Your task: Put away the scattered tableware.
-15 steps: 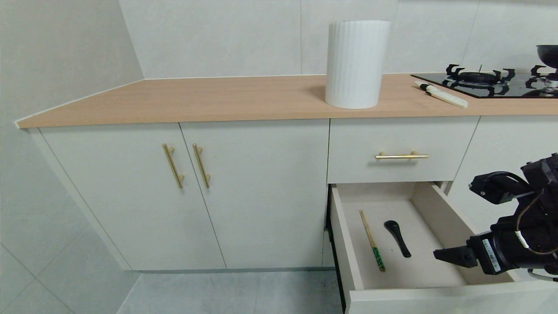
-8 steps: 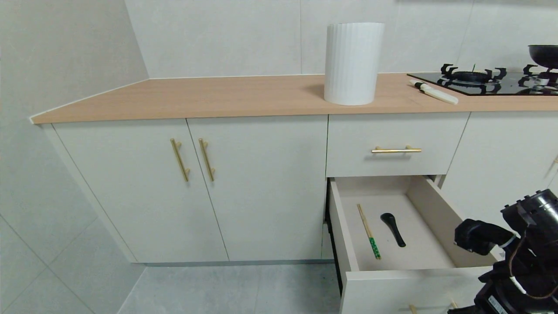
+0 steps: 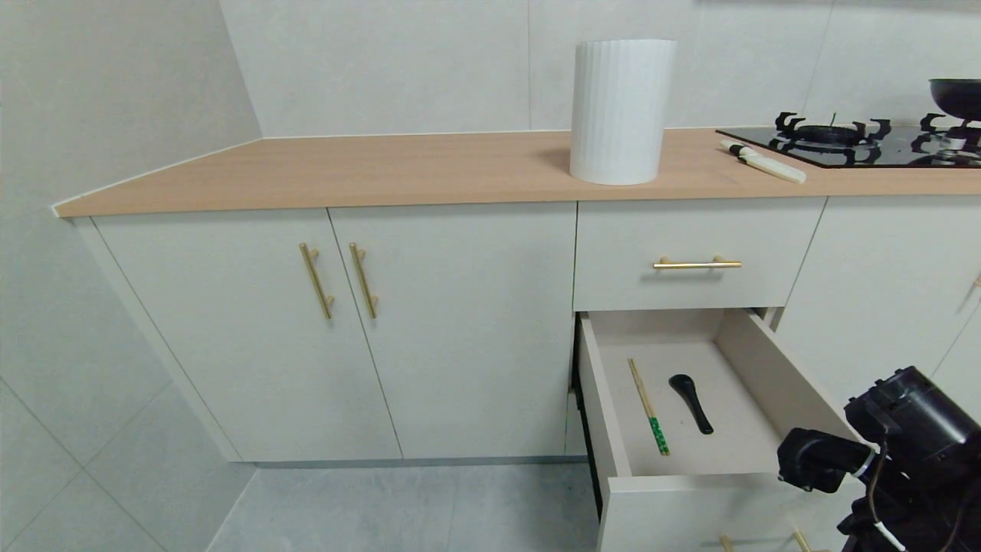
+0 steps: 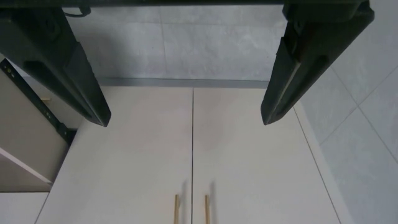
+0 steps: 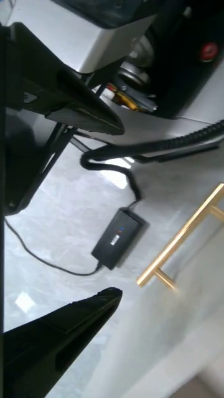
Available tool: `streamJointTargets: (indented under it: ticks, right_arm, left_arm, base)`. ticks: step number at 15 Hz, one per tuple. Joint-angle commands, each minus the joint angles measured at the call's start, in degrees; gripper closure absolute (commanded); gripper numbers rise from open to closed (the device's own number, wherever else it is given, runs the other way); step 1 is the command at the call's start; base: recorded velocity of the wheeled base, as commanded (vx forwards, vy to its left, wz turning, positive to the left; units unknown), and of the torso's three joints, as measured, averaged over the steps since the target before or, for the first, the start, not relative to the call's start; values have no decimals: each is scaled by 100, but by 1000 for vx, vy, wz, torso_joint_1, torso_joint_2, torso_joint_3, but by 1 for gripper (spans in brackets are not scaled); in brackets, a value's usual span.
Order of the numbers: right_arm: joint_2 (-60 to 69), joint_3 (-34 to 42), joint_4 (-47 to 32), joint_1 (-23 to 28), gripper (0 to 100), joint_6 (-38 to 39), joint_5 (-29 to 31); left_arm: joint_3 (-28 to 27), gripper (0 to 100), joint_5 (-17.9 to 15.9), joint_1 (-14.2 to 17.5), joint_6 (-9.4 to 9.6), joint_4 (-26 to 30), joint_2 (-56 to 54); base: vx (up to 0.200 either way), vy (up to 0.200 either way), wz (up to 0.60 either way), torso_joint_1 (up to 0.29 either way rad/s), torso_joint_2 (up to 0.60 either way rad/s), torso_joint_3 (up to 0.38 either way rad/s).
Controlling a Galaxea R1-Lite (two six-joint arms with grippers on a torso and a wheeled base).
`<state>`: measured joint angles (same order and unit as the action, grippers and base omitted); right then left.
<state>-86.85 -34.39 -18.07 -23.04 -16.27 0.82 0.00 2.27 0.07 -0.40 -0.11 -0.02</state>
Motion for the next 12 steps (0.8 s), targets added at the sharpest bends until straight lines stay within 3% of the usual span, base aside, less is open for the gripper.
streamJointTargets:
  ticks: [1,12]
  right_arm:
    - [-500,-77,146,54,0,81,59]
    - [-1247,-85,1455,353,0,845,252]
  left_arm:
    - [0,0,2,10,-4,-7,2]
    - [0,0,-7,1,-4,-7,2]
  base:
    - [0,0,0,0,0,0]
    - [0,0,0,0,0,0]
